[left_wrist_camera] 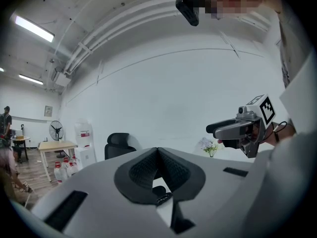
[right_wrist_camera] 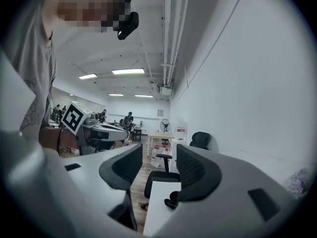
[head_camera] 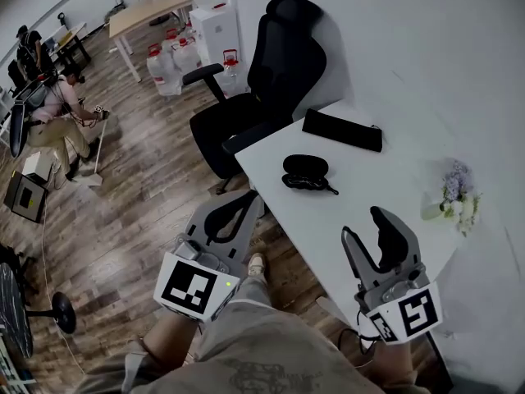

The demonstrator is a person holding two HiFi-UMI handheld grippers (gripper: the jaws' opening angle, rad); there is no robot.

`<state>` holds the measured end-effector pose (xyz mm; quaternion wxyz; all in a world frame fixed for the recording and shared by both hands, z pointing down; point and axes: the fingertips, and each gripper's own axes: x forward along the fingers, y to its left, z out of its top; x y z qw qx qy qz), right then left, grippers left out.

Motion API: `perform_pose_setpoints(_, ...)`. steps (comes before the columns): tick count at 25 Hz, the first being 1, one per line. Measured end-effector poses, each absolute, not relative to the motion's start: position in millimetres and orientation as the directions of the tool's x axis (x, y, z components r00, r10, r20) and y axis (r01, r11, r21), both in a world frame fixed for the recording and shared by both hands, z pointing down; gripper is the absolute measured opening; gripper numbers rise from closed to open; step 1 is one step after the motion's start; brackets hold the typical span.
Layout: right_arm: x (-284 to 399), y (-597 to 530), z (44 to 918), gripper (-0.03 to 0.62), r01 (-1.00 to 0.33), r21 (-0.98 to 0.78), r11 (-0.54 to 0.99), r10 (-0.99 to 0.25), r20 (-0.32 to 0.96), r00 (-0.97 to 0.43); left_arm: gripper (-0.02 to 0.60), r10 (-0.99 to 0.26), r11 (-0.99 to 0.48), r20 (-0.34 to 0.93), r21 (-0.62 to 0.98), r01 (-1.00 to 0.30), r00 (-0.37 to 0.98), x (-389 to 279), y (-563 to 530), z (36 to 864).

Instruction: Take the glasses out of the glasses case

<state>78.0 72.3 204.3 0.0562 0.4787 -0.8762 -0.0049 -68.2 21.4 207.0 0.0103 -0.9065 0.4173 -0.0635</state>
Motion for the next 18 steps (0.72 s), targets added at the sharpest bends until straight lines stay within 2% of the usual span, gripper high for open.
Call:
perform_pose_setpoints(10,73,-33,233,0.216,-0.885,0.055,0.461,-0.874,0.202,-0.443,0.015,-0.685,-0.721,0.175,-0.023,-0.693,0.707,-73,-82,232)
perform_pose_setpoints(18,62,-105,246,0.216,-0.893,0.034,0.448,-0.867,0.258,-0.426,0.015,-0.633,-0.764,0.210,-0.016,-0.645,0.745,-80,-145,245)
